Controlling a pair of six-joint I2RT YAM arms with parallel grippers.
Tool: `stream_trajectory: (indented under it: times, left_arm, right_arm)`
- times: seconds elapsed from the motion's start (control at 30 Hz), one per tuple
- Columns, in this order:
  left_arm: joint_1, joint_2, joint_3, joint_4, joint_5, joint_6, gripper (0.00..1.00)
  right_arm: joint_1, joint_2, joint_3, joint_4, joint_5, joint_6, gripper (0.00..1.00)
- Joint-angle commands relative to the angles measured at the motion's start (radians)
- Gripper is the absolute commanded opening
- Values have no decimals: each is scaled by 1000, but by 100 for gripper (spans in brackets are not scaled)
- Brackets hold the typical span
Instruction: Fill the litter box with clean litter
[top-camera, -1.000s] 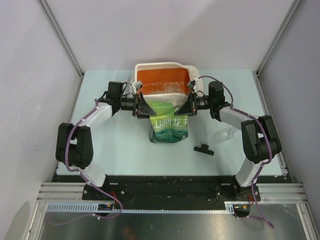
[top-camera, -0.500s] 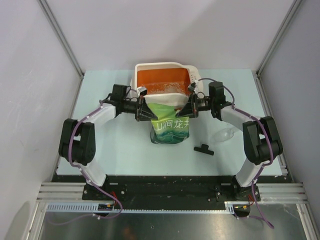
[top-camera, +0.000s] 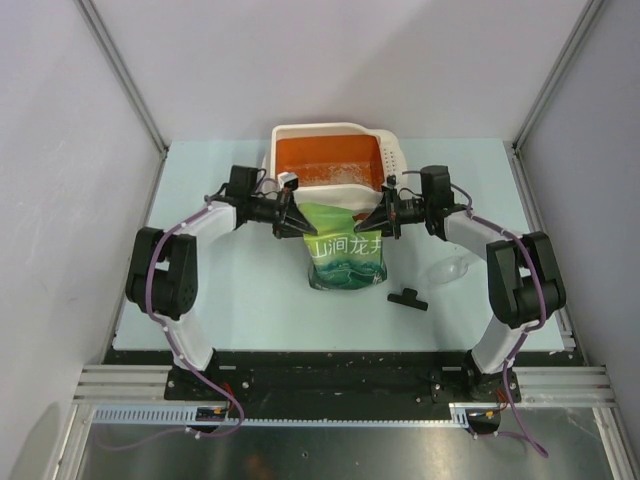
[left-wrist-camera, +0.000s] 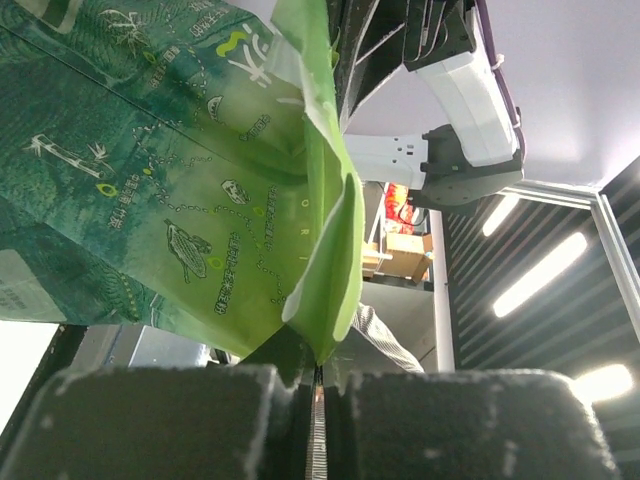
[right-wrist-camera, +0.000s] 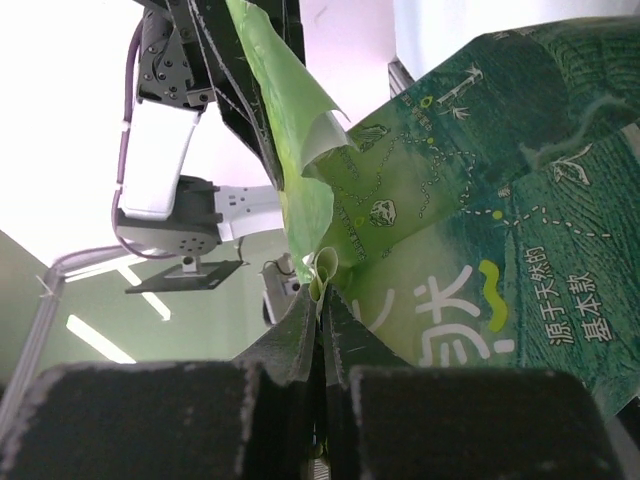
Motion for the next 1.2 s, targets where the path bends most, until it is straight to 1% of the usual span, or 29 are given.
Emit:
stream_trajectory:
  times: [0.0, 0.03, 0.1, 0.13, 0.17, 0.2, 0.23, 0.27, 0.3, 0.33, 0.37, 0.4, 0.43, 0.47, 0.5, 0.53, 0.57, 0.6, 0.63, 0.73, 0.8, 0.83, 1.0, 1.07, 1.17]
  left_arm:
    - [12, -5, 33, -52, 48, 11, 0]
    - [14, -22, 53, -52, 39, 33, 17]
    - [18, -45, 76, -52, 3, 97, 27]
    - [23, -71, 105, -51, -4, 120, 35]
    - [27, -83, 120, -66, -41, 168, 40]
    - [33, -96, 139, -87, -58, 202, 43]
    - [49, -112, 177, -106, -69, 269, 46]
    - [58, -120, 194, -144, -78, 301, 48]
    - [76, -129, 238, -184, -125, 346, 50]
    - [86, -133, 263, -231, -150, 446, 51]
    - [93, -139, 283, -296, -177, 493, 52]
    - [98, -154, 339, -345, -267, 557, 55]
    - [93, -172, 362, -394, -327, 701, 57]
    - [89, -197, 369, -410, -395, 757, 59]
    - [67, -253, 375, -407, -500, 819, 63]
    - [48, -280, 375, -407, -556, 961, 66]
    - [25, -303, 373, -408, -590, 1033, 69]
    - [-26, -341, 367, -408, -607, 1102, 72]
    - [-51, -356, 358, -408, -630, 1212, 74]
    - [-140, -372, 329, -408, -627, 1346, 76]
    - [-202, -352, 320, -408, -633, 1384, 76]
    - [-224, -343, 317, -410, -639, 1429, 76]
    - [-365, -291, 268, -408, -727, 1601, 75]
    - [-390, -271, 258, -410, -765, 1648, 72]
    - [-405, -237, 245, -410, -767, 1679, 68]
  right_arm:
    - [-43, -13, 27, 9, -97, 126, 0]
    - [-38, -9, 30, 14, -97, 127, 0]
    - [-28, -2, 37, 55, -103, 137, 0]
    - [-26, 1, 40, 69, -104, 144, 0]
    - [-29, 6, 46, 72, -107, 144, 0]
    - [-31, 14, 49, 72, -110, 141, 0]
    - [-31, 15, 50, 62, -114, 129, 0]
    - [-35, 17, 50, 55, -117, 123, 0]
    - [-35, 21, 50, 52, -120, 118, 0]
    - [-38, 23, 50, 46, -119, 114, 0]
    - [-43, 24, 50, 51, -119, 117, 0]
    - [-44, 24, 52, 58, -120, 121, 0]
    - [-46, 26, 53, 64, -119, 124, 0]
    - [-49, 24, 55, 66, -117, 121, 0]
    - [-54, 26, 57, 65, -116, 120, 0]
    - [-54, 24, 58, 60, -116, 115, 0]
    - [-55, 24, 58, 57, -117, 109, 0]
    - [-58, 23, 60, 54, -116, 104, 0]
    - [-58, 24, 60, 52, -116, 106, 0]
    - [-58, 24, 60, 63, -113, 112, 0]
    - [-57, 23, 60, 71, -114, 115, 0]
    - [-57, 20, 61, 68, -114, 115, 0]
    - [-58, 18, 61, 51, -119, 100, 0]
    - [-60, 17, 61, 51, -122, 98, 0]
    - [-60, 14, 60, 38, -123, 88, 0]
